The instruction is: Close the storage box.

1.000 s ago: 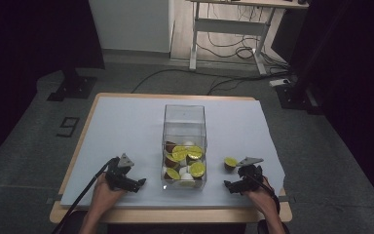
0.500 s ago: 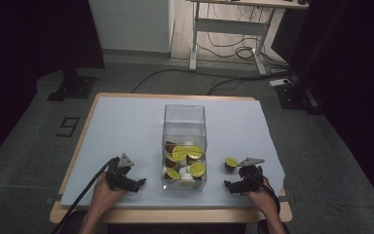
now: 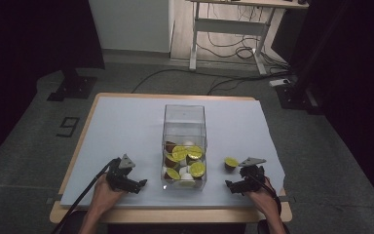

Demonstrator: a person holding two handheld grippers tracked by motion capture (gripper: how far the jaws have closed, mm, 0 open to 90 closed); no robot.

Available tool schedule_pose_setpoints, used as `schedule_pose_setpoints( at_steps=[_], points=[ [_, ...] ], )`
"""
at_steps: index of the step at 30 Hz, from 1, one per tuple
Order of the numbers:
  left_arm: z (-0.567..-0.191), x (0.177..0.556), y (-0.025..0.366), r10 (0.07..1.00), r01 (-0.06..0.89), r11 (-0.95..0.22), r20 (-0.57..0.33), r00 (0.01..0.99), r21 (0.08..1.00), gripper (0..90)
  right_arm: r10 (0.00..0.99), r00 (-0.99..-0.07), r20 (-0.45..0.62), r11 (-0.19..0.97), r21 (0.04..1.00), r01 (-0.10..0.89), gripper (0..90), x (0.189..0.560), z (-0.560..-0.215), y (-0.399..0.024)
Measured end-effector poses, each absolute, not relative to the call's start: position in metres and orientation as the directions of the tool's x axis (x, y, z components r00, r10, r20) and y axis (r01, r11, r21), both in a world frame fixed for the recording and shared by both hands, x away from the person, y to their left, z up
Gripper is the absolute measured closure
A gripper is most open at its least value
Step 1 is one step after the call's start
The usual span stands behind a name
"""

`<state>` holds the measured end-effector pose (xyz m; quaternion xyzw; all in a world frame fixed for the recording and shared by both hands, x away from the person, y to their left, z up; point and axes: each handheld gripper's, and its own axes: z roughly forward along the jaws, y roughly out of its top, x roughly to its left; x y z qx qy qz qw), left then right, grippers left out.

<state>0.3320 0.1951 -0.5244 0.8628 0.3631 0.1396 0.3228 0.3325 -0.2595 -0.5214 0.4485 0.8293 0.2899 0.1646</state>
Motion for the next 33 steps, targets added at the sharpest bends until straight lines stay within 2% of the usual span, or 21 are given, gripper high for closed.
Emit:
schedule_pose_setpoints(
  at_steps=[9,13,23,33],
  points=[
    [-0.51,0.322,0.192,0.686,0.504,-0.492,-0.041,0.727,0.71,0.0,0.841,-0.54,-0.022,0.414,0.668,0.618,0.1,0.328,-0.508,-0.258],
    [-0.502,0.316,0.19,0.676,0.474,-0.487,-0.027,0.736,0.734,0.0,0.836,-0.549,-0.021,0.409,0.691,0.596,0.2,0.325,-0.502,-0.256],
    [-0.491,0.306,0.179,0.632,0.43,-0.491,-0.03,0.774,0.758,0.0,0.803,-0.596,0.0,0.399,0.743,0.537,0.6,0.316,-0.487,-0.245],
    [-0.483,0.297,0.17,0.59,0.4,-0.481,-0.049,0.806,0.78,0.9,0.759,-0.651,0.018,0.418,0.752,0.509,0.9,0.311,-0.481,-0.23]
  ],
)
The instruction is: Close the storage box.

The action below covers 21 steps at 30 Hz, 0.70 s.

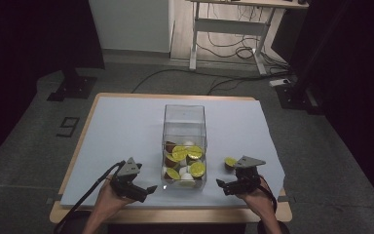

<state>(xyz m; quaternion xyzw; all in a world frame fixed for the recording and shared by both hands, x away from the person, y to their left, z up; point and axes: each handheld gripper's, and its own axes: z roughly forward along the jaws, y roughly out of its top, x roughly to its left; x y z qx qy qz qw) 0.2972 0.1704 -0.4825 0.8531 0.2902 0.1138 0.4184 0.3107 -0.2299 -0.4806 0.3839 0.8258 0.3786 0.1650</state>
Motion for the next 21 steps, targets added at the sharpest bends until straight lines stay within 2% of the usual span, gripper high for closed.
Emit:
schedule_pose_setpoints(
  at_steps=[10,21],
  points=[
    [-0.48,0.297,0.16,0.575,0.37,-0.495,-0.023,0.818,0.787,5.0,0.711,-0.702,0.042,0.432,0.761,0.484,1.8,0.306,-0.476,-0.215],
    [-0.48,0.299,0.152,0.556,0.355,-0.501,-0.021,0.831,0.789,13.3,0.668,-0.743,0.043,0.464,0.757,0.461,8.3,0.303,-0.475,-0.2]
  ],
)
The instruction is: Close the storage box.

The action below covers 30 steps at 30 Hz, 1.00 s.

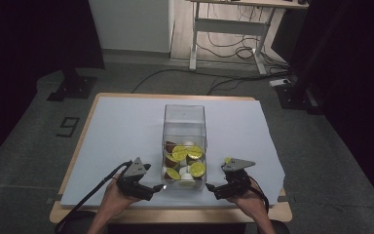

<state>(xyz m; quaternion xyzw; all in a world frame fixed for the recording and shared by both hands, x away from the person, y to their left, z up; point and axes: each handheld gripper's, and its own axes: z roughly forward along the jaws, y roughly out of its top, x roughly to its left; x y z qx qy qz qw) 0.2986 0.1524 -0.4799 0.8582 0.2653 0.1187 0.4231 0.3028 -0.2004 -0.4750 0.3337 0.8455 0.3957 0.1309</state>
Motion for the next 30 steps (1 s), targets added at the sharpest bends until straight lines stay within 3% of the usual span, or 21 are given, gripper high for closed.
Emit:
schedule_pose_setpoints(
  at_steps=[7,30],
  points=[
    [-0.48,0.299,0.147,0.542,0.329,-0.522,0.008,0.84,0.786,16.6,0.648,-0.76,0.047,0.472,0.759,0.449,14.9,0.302,-0.473,-0.193],
    [-0.481,0.304,0.143,0.54,0.281,-0.524,0.058,0.84,0.804,44.5,0.672,-0.741,0.017,0.46,0.774,0.435,27.0,0.307,-0.468,-0.189]
  ],
)
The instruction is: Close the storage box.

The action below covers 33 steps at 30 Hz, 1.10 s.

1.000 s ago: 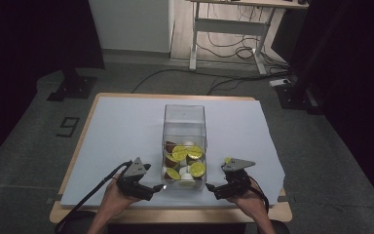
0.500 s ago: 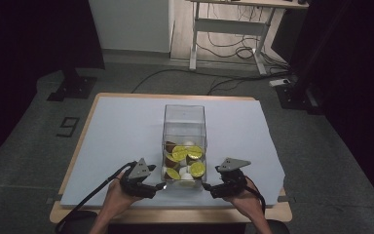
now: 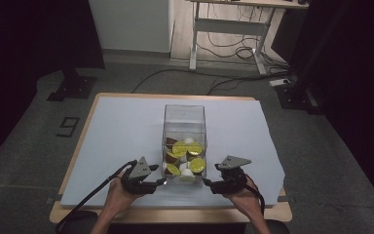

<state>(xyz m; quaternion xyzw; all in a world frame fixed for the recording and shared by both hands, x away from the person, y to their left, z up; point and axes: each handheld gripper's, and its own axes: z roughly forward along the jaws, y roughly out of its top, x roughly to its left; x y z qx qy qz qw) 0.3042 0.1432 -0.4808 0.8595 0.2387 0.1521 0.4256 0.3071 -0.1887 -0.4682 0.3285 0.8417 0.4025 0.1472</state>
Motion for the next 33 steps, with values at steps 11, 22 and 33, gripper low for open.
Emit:
schedule_pose_setpoints(
  at_steps=[11,22,33],
  points=[
    [-0.482,0.31,0.141,0.515,0.288,-0.498,0.012,0.857,0.818,53.0,0.677,-0.735,0.029,0.451,0.773,0.446,35.4,0.308,-0.467,-0.188],
    [-0.482,0.313,0.142,0.519,0.288,-0.491,0.011,0.854,0.822,53.2,0.67,-0.738,0.078,0.43,0.77,0.472,52.9,0.303,-0.46,-0.194],
    [-0.483,0.319,0.14,0.547,0.305,-0.469,0.001,0.837,0.829,54.3,0.632,-0.77,0.09,0.447,0.769,0.457,63.0,0.298,-0.458,-0.191]
  ],
)
